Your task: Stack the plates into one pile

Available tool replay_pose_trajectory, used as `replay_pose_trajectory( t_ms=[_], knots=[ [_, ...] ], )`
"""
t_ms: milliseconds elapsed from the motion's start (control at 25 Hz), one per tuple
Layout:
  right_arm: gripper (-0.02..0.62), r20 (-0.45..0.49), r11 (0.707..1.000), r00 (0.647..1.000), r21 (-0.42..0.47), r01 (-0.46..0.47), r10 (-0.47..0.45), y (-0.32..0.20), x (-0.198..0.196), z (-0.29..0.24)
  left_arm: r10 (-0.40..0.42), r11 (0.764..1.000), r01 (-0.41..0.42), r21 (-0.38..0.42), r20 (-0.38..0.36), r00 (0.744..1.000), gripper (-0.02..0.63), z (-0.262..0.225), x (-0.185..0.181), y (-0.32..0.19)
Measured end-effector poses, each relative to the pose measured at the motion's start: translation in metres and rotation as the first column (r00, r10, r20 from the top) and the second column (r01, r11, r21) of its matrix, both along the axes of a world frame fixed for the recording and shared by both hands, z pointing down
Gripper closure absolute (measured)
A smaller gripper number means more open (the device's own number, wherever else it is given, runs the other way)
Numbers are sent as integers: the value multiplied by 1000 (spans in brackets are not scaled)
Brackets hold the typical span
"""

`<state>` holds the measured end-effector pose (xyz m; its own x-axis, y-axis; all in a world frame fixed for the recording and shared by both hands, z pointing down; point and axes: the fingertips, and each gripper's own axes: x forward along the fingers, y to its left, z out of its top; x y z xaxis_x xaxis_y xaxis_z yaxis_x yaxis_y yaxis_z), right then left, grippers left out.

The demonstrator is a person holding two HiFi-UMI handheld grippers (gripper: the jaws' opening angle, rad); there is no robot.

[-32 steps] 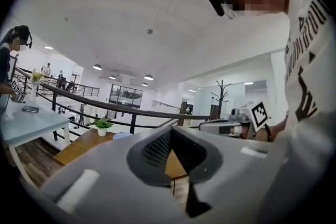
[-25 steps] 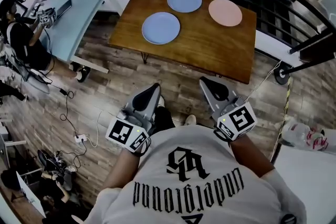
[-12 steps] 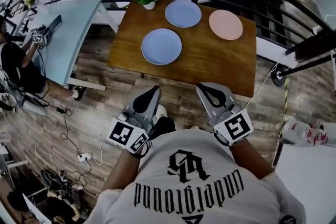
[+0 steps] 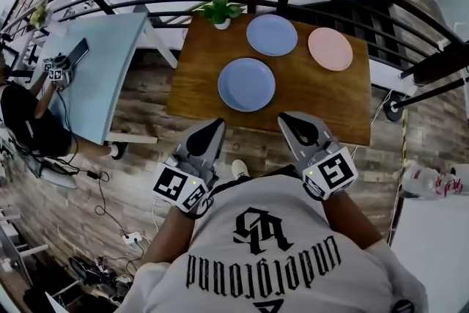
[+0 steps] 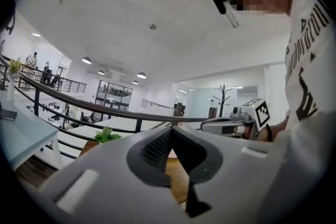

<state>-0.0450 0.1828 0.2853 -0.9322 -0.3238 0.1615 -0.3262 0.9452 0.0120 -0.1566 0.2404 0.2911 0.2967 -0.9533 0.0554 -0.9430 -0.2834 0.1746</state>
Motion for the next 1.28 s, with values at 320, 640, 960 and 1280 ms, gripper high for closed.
replay_pose_trajectory(
  t_ms=[320,640,960,1280],
  knots=[
    [595,-18,999,1000,-18,-26,26,-23,-34,16,27,999,-27,-17,-13,1000,560,15,-33,-27],
    [595,-45,998,999,-63,-14,11,-63,-44,36,15,998,-15,-55,-14,1000,560,29,-42,-60],
    [595,-121,988,992,-152,14,-33,-118,-59,74,-7,994,5,-110,-17,1000,560,48,-55,-110],
    [583,-220,967,971,-251,38,-95,-174,-61,145,-45,979,32,-202,-60,997,560,98,-65,-161]
  ],
)
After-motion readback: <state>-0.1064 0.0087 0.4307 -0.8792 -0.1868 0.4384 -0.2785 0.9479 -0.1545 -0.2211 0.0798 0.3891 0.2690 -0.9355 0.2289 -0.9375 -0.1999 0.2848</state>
